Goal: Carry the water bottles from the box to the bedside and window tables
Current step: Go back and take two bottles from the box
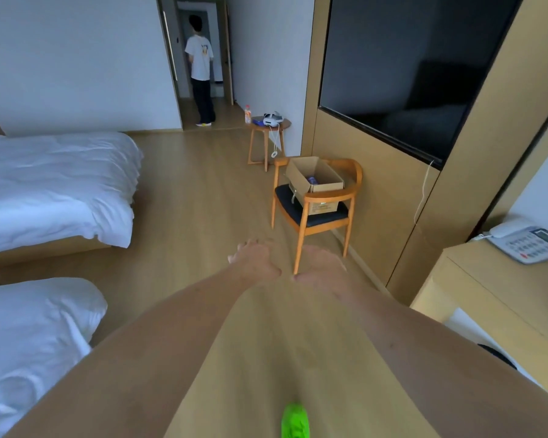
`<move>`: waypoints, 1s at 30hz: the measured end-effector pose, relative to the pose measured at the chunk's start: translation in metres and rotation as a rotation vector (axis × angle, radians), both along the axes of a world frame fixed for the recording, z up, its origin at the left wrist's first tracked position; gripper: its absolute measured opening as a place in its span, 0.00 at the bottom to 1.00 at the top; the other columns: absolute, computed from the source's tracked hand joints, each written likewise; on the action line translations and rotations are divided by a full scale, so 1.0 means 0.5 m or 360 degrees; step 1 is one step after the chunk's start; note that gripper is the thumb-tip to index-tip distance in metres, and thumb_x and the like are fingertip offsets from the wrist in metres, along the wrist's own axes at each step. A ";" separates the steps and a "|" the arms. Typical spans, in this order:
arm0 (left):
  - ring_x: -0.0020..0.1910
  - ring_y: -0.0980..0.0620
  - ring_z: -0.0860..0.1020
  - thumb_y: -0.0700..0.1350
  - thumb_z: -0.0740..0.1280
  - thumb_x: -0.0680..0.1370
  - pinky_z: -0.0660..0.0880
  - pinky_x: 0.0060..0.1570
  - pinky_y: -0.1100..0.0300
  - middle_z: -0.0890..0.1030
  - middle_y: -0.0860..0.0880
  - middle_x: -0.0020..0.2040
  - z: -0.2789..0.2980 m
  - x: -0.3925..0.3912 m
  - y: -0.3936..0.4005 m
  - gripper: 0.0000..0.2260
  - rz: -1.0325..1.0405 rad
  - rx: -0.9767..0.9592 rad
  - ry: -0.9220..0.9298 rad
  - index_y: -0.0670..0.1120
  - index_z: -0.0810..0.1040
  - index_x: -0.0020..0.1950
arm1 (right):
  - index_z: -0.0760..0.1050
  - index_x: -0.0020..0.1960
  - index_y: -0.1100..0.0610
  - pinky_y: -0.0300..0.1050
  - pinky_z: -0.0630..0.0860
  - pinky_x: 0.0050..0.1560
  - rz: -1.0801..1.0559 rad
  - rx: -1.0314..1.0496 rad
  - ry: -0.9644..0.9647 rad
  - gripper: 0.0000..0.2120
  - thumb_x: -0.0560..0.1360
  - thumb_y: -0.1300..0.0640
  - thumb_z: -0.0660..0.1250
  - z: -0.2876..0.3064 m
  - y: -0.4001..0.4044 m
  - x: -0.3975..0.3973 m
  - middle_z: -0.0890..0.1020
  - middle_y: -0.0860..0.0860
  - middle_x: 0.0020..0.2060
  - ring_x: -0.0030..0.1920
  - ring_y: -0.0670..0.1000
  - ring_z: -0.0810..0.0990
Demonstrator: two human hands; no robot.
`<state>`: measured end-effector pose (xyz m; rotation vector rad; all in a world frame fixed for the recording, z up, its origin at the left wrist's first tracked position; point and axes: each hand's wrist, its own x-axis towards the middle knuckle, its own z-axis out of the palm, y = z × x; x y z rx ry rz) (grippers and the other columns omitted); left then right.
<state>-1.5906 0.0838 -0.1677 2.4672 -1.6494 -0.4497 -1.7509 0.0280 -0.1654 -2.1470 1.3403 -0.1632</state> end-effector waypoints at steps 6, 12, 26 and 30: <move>0.74 0.39 0.65 0.53 0.70 0.76 0.70 0.65 0.42 0.67 0.43 0.74 -0.021 0.152 -0.282 0.34 0.0056 0.0058 -0.0051 0.52 0.62 0.80 | 0.66 0.75 0.52 0.48 0.73 0.62 0.0112 -0.0039 -0.0019 0.33 0.74 0.52 0.75 -0.029 -0.302 0.147 0.74 0.53 0.69 0.69 0.56 0.73; 0.74 0.39 0.65 0.53 0.70 0.75 0.70 0.64 0.42 0.68 0.43 0.74 0.004 0.293 -0.545 0.33 0.0118 0.0062 -0.0040 0.52 0.63 0.79 | 0.71 0.69 0.50 0.55 0.78 0.60 0.0045 0.0018 0.0012 0.30 0.70 0.49 0.76 -0.011 -0.579 0.278 0.79 0.51 0.61 0.62 0.56 0.77; 0.72 0.39 0.67 0.52 0.69 0.75 0.72 0.65 0.41 0.70 0.44 0.71 -0.097 0.603 -1.169 0.31 -0.0192 0.0159 0.0028 0.51 0.65 0.77 | 0.65 0.75 0.49 0.57 0.79 0.59 -0.0253 0.0205 0.0098 0.37 0.69 0.49 0.74 -0.151 -1.146 0.573 0.76 0.51 0.64 0.62 0.56 0.76; 0.70 0.39 0.68 0.53 0.69 0.75 0.72 0.64 0.41 0.71 0.44 0.67 -0.088 0.696 -1.373 0.30 -0.0344 0.0198 0.0066 0.52 0.66 0.75 | 0.70 0.63 0.50 0.55 0.79 0.55 -0.0293 0.0186 0.0186 0.26 0.69 0.46 0.73 -0.151 -1.320 0.657 0.77 0.51 0.56 0.56 0.55 0.77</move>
